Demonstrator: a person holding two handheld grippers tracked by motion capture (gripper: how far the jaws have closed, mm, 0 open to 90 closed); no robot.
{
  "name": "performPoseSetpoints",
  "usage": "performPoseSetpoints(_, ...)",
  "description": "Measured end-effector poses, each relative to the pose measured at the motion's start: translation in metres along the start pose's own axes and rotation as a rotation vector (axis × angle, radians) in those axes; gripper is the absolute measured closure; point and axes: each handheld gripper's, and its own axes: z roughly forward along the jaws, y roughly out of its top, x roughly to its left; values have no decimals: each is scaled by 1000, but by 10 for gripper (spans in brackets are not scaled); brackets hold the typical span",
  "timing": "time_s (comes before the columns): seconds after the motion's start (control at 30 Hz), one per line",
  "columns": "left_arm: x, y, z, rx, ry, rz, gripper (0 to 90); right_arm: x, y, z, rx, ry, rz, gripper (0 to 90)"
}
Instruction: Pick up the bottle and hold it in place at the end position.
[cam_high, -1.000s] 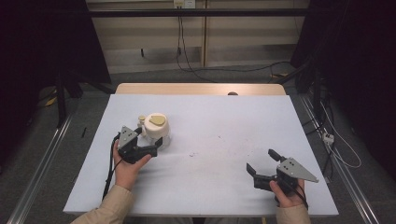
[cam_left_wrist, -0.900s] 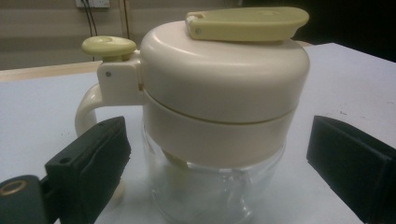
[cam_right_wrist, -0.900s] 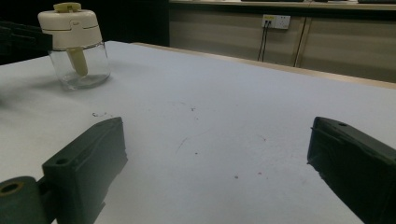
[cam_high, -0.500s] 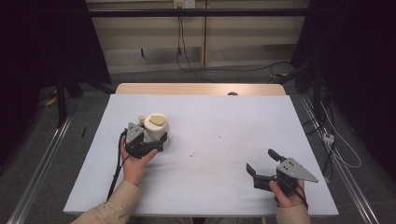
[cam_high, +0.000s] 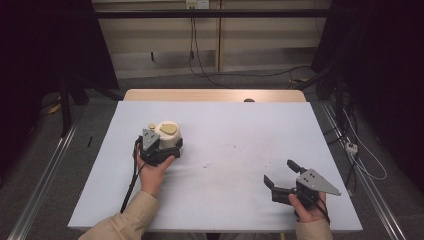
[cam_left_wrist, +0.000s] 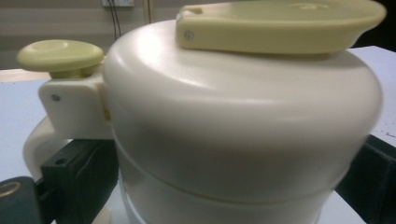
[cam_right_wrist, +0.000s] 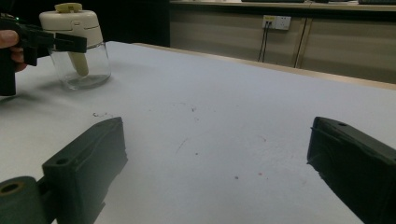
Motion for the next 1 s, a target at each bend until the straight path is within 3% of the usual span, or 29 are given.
performPoseSetpoints(0.47,-4,-1,7,-16,39,-8,43,-1,-1,0,3,0,5,40)
performPoseSetpoints(0.7,-5,-2,8,-33,41,-5,51,-1,-1,0,3,-1,6,40)
performPoseSetpoints(1.0,-3,-1,8,-41,30,-32,54,-1,0,0,-1,-3,3,40)
